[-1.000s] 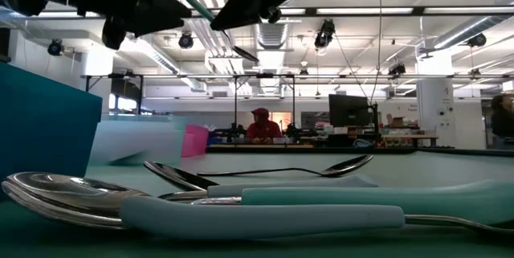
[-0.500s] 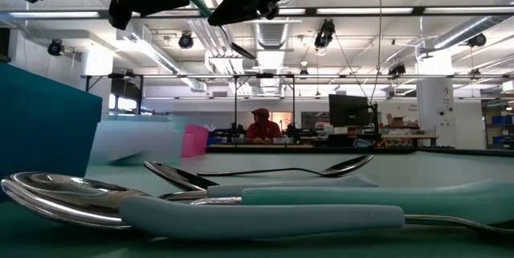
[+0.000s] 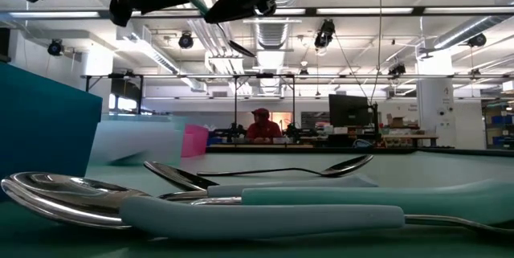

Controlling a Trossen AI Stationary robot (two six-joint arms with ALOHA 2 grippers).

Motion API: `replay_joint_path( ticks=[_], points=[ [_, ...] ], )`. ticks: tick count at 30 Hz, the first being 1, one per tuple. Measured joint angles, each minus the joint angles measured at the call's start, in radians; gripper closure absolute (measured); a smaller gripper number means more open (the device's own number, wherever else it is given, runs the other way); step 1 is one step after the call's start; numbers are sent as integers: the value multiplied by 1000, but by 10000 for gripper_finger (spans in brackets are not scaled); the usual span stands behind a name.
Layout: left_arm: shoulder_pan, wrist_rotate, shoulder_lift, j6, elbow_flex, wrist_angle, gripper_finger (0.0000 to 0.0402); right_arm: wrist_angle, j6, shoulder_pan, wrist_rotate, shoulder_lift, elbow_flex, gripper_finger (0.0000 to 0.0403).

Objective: Sort silverware by color (type)
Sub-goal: Put the light blue spoon into the blue bin

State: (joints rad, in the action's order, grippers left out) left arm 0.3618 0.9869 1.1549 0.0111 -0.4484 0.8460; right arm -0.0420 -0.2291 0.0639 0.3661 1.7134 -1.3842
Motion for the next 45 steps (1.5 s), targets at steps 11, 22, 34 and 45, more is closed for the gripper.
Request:
replay_joint_path(
  ticks=[11,22,34,45],
  points=[
    [-2,-82,-4,2,-1,-5,370,24,5,6,-7,0,0,376],
    [-2,-92,-5,5,-12,0,372,51,39,8,-9,-1,0,281],
    [-2,-163,-11,71,-12,-82,372,316,254,9,0,-127,1,221],
    [0,-686,-11,306,-171,-472,373,817,708,68,-148,-234,1,243]
  ],
)
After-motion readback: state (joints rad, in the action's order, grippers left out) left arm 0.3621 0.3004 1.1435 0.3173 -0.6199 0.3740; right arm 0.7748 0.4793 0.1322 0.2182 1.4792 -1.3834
